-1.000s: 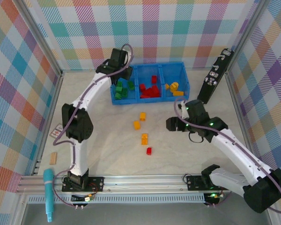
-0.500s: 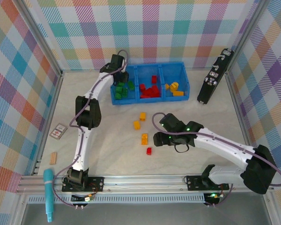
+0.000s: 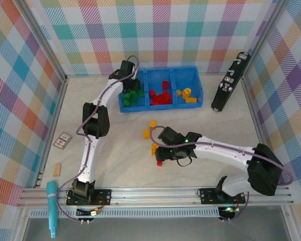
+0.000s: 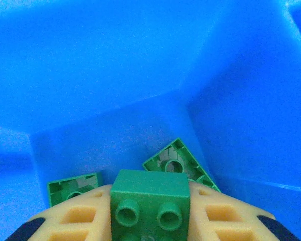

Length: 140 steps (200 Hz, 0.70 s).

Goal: Sort the legos into containers by color
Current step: Place the lego in the container.

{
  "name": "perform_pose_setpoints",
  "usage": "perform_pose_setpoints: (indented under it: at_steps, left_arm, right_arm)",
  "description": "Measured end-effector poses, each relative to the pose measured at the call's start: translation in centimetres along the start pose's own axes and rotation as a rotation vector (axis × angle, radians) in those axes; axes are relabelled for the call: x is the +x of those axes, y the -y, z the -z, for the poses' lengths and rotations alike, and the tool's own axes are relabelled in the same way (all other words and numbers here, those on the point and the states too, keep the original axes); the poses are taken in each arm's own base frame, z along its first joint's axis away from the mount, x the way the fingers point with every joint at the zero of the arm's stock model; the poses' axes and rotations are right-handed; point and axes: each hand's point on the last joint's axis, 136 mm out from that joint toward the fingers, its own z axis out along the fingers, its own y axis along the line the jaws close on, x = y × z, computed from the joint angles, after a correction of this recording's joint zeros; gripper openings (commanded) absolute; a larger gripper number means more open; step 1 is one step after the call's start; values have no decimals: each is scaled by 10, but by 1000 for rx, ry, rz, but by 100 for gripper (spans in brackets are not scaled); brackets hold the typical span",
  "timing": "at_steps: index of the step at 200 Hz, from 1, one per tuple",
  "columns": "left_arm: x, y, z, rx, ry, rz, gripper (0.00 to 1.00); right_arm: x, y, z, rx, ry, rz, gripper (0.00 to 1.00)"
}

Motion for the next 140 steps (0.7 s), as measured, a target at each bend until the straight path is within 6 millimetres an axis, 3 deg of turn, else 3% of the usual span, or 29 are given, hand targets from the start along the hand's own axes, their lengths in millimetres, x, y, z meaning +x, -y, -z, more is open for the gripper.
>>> perform_pose_setpoints:
  at_steps: [48, 101, 120, 140]
  left_arm:
    - [12, 4, -6, 9, -30, 8, 56]
    - [21, 6, -8, 16, -51, 8, 59]
    - [17, 10, 9, 22, -47, 2, 61]
    - [-5, 17, 45, 45, 7, -2, 62]
  right_arm:
    - [2, -13, -14, 6, -38, 3, 79]
    - [-11, -30, -23, -4, -52, 10, 78]
    - [-7, -27, -29, 13, -72, 9, 77]
    - [-5, -26, -32, 21, -81, 1, 75]
